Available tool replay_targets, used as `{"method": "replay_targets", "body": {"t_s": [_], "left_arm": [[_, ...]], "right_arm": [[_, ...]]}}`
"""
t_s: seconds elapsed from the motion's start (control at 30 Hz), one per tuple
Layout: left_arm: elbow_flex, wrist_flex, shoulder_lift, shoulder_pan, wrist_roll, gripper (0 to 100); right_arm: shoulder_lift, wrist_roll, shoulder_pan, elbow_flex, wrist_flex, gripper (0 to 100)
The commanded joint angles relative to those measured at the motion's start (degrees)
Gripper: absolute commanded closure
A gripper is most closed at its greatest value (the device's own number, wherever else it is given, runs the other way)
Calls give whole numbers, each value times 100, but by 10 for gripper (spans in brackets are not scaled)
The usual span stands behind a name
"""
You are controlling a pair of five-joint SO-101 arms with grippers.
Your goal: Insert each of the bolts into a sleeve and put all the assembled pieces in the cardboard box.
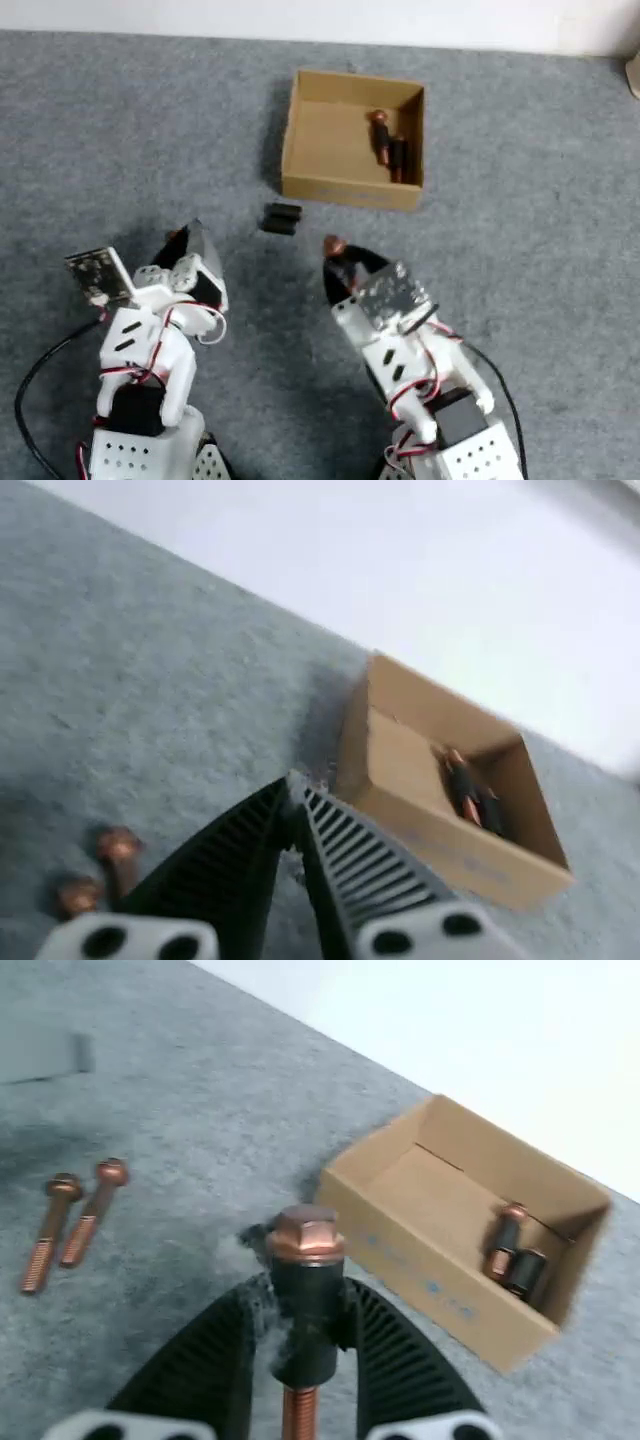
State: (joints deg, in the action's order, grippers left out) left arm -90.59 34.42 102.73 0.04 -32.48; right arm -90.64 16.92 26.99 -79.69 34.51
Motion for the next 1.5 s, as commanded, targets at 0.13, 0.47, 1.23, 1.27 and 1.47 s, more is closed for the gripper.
{"method": "replay_targets", "body": {"t_s": [0.13,0.47,1.23,1.27,1.47], "left_arm": [[-154,-211,13,-382,44,983],[-224,-211,13,-365,44,983],[-224,-211,22,-347,53,982],[-224,-211,22,-347,70,982],[-224,-211,22,-347,220,982]], "right_arm": [[4207,132,-523,3284,-655,993],[9877,132,-1684,8804,286,993],[16040,132,-1490,17226,3064,988],[16048,132,-1490,17226,3134,988],[16040,141,-1455,17235,3547,971]]}}
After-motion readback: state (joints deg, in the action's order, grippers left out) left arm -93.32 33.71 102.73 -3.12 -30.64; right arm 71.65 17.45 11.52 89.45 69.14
